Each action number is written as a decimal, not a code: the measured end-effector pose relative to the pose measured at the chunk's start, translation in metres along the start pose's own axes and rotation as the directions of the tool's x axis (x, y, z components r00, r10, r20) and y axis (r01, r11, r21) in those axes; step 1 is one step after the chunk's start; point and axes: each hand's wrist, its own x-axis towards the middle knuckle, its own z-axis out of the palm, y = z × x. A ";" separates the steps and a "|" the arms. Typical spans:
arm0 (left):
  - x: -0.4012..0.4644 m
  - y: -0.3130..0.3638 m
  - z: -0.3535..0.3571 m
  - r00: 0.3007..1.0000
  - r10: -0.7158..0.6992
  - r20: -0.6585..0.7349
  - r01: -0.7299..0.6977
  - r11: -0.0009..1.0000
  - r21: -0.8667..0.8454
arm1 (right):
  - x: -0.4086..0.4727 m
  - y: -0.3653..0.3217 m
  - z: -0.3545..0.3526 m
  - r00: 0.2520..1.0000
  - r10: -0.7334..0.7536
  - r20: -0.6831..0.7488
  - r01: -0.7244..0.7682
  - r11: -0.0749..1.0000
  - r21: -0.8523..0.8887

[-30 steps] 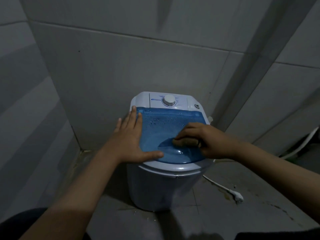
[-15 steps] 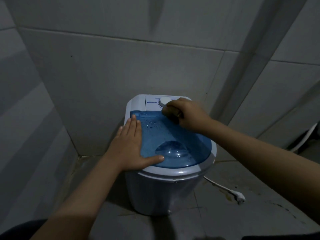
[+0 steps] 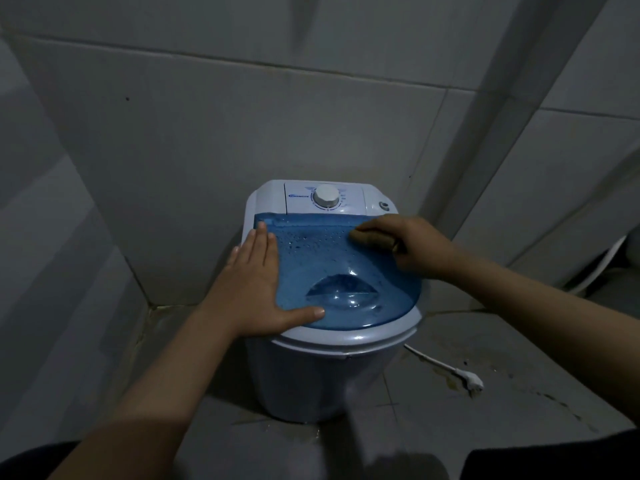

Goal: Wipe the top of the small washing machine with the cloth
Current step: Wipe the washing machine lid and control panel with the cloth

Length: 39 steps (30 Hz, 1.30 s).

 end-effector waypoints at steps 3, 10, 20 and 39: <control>0.001 0.000 0.000 1.000 -0.001 0.003 0.001 1.000 0.003 | -0.018 -0.001 0.000 1.000 0.004 0.005 -0.003 0.999 -0.044; 0.001 0.000 -0.001 1.000 0.000 0.018 0.000 1.000 0.010 | -0.057 -0.016 0.016 0.995 -0.070 -0.077 0.061 0.992 -0.115; 0.001 0.001 -0.002 1.000 0.000 0.025 0.000 1.000 0.007 | -0.088 -0.045 0.025 0.979 -0.173 -0.106 0.160 0.980 -0.121; 0.000 0.001 -0.001 1.000 -0.003 0.002 0.003 1.000 -0.020 | -0.007 -0.072 0.011 0.940 -0.335 0.063 0.340 0.935 -0.102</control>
